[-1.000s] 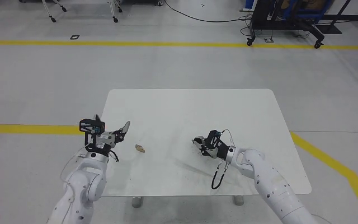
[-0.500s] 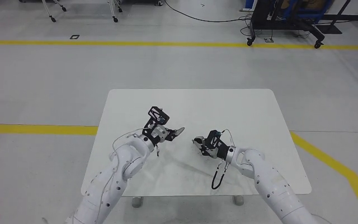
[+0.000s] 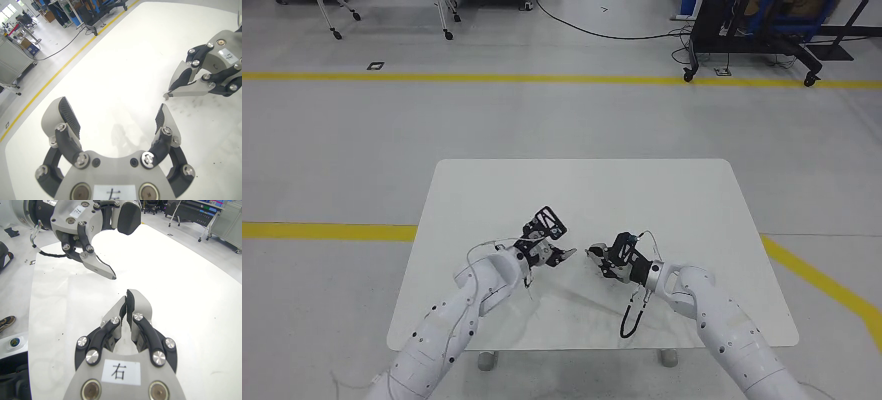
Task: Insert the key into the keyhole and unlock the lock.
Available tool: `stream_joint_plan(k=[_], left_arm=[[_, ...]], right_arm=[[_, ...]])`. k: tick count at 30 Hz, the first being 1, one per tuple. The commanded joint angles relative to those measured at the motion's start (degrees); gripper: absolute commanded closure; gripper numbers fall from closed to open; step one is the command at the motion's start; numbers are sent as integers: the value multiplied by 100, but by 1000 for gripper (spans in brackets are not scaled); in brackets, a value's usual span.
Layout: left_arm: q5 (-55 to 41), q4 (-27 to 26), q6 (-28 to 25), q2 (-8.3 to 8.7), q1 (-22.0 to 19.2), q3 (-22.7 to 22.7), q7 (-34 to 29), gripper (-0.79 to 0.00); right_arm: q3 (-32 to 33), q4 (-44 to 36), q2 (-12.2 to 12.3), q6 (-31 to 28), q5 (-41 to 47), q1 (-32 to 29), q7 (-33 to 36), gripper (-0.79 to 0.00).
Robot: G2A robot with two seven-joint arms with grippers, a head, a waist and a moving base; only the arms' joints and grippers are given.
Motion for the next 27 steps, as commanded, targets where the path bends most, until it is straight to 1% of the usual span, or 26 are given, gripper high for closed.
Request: stream_joint_plan(k=[1,13,21,27], left_arm=[[57,87,70,-27,-48,81,19,-785],[235,635,407,-193,-236,483,-167,-785],[95,799,512,-268,-287,532,-287,-785],[12,969,604,-289,-280,459,-326,-785]], right_arm=[[0,0,0,0,0,0,0,0],[0,0,0,0,0,0,0,0],[0,0,0,0,0,0,0,0],[0,0,0,0,0,0,0,0]])
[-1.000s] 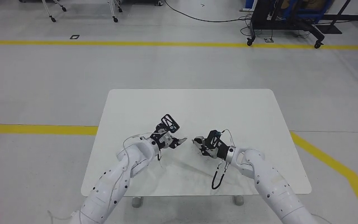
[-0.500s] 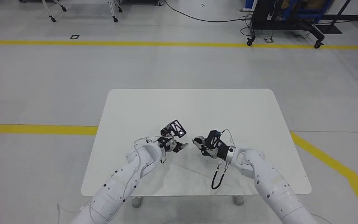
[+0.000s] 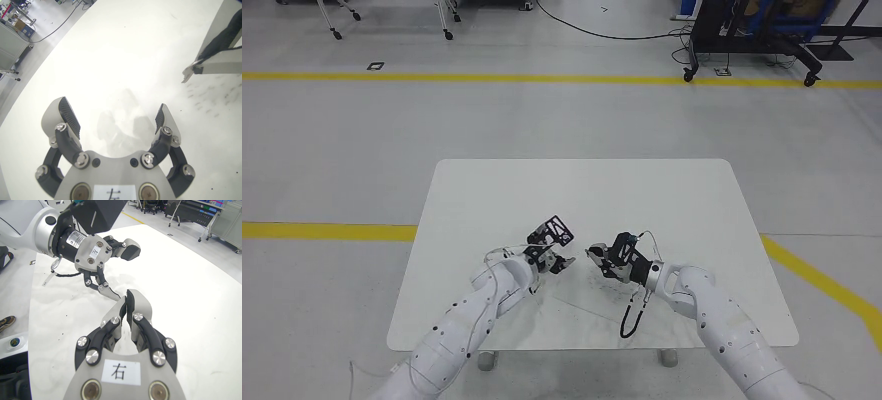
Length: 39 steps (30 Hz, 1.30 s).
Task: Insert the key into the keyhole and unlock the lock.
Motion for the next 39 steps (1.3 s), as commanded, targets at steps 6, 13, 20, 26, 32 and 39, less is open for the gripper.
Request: stream_joint_plan(k=[6,13,20,26,32,39], left_arm=[[-224,-44,230,-24,-83,-220,109,-785],[-293,-19,236,-36,-220,-384,125,-785],[-734,-186,483,-57,-273,-720,736,-785],[-904,-242,449,-58,-249,-793,909,-785],[-904,-242,449,-58,-249,-793,909,-785],[-4522,-583,101,-135,338,-1740,2041,-785]], right_arm=[[45,-199,4,140,22,-38,-127,0],[787,-967,150,363,32,-470,-1197,0],[1195,-1217,167,483,830,-869,-2091,0],[1228,-1217,164,526,932,-920,-2149,0],[1228,-1217,164,526,932,-920,-2149,0],[967,-1110,-17,1060,2577,-1287,-2782,0]])
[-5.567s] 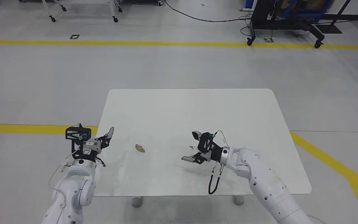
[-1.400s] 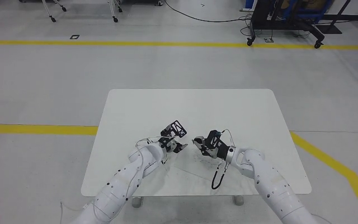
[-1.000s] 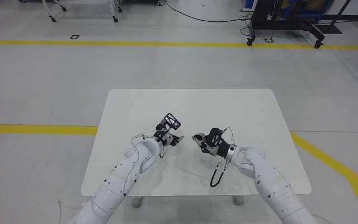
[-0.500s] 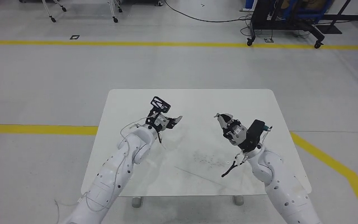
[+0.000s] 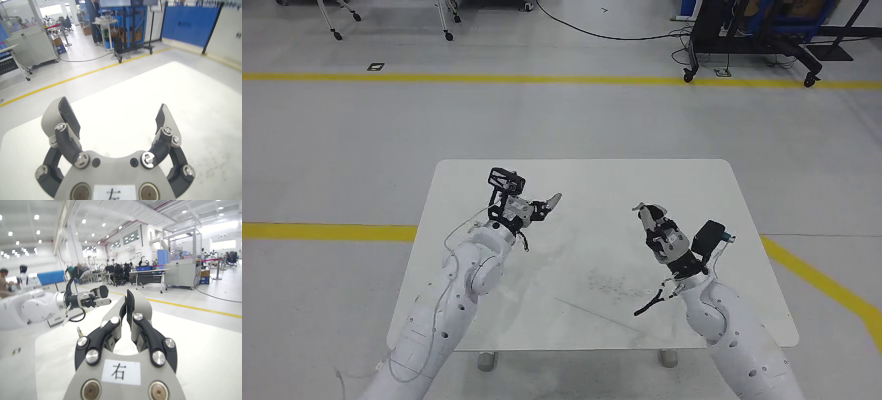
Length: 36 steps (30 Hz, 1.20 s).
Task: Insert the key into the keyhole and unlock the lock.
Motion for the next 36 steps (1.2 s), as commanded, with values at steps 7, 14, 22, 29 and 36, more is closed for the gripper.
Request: stream_joint_plan(k=[7,14,22,29,36], left_arm=[[-4173,-109,-520,-39,318,-766,-531,-785],[-4173,-109,-520,-39,318,-766,-531,-785],[-5422,-338,-543,-204,478,-285,-492,-785],[-8691,167,-1382,-471,166,346,-1870,-785],[-10093,897,-1189,-628,-419,640,-3124,-763]], right_arm=[[-278,152,-162,-152,1388,-168,-639,0],[-278,152,-162,-152,1388,-168,-639,0],[-398,204,-224,-683,2705,-74,-149,0],[-779,501,-356,-1369,4242,365,718,0],[-877,309,-417,-1350,5346,599,1561,0]])
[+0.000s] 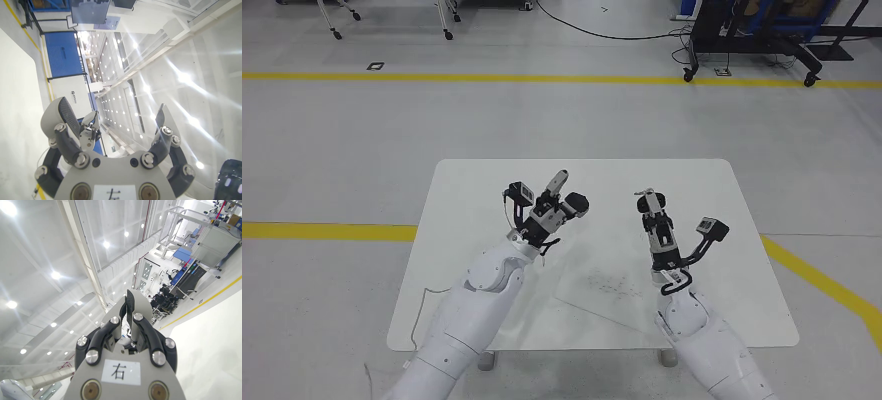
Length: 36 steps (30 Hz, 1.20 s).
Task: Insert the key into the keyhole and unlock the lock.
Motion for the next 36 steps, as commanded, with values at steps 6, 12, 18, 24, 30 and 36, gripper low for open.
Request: stream_joint_plan(k=[6,12,18,24,30,36], left_arm=[[611,547,-101,-29,-575,79,-428,-332],[1057,831,-408,-66,-822,215,-703,-283],[1390,1009,-565,-107,-960,349,-819,-252],[1638,1143,-553,-144,-1089,424,-769,-222],[1536,1288,-548,-189,-1184,486,-982,-175],[1665,1461,-563,-219,-1275,535,-1037,-52]], right_arm=[[-44,-193,-34,501,524,87,751,0],[5,-216,-33,909,1135,143,1557,0],[187,-222,0,897,959,136,2045,0],[246,-206,-7,936,988,165,2314,0],[287,-117,-15,1037,1035,199,2590,0],[396,-71,-17,1059,984,177,2632,0]])
